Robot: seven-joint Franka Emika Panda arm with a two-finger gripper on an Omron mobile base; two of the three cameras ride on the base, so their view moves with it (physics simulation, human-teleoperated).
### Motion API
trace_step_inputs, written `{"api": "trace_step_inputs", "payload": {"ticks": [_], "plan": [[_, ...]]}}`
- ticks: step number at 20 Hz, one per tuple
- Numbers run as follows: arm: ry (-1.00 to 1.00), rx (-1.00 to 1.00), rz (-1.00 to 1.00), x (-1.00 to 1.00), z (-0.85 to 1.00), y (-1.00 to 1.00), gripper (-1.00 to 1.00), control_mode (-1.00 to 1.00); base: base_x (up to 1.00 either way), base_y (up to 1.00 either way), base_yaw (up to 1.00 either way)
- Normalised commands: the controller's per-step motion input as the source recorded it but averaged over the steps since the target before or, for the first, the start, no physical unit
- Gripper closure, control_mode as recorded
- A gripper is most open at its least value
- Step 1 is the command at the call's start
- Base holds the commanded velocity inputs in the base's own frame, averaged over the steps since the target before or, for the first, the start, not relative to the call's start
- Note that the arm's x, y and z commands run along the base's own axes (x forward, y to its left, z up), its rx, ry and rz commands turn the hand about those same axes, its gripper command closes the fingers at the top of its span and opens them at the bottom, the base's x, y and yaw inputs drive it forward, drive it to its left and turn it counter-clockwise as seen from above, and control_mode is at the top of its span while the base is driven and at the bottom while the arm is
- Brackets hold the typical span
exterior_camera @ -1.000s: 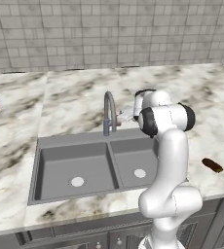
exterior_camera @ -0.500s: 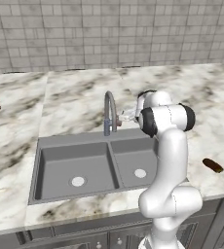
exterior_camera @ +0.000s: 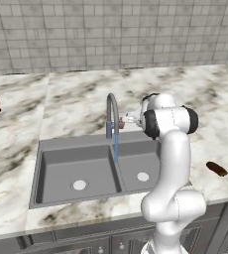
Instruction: Turn on the sink faucet. Then move the sweet potato from the counter to the sink. Turn off the sink. Move the vegetable from the sink to the pot next to the stove. Finally move the pot to the front right burner.
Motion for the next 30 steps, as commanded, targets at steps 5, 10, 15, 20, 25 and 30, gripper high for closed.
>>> {"api": "trace_step_inputs", "payload": {"ticks": [5,10,15,20,25,30], "plan": [[0.11,0.09,0.0,-0.1,-0.65,-0.6,-1.0,-1.0,0.0,0.0,0.0],[0.09,0.05,-0.03,-0.12,0.18,-0.27,-1.0,-1.0,0.0,0.0,0.0],[0.13,0.0,-0.07,-0.31,0.55,-0.12,-1.0,-1.0,0.0,0.0,0.0],[0.08,0.0,-0.07,-0.45,0.69,-0.2,-1.0,-1.0,0.0,0.0,0.0],[0.01,0.0,-0.06,-0.63,0.72,-0.31,-1.0,-1.0,0.0,0.0,0.0],[0.02,0.0,-0.06,-0.82,0.57,-0.46,-1.0,-1.0,0.0,0.0,0.0]]}}
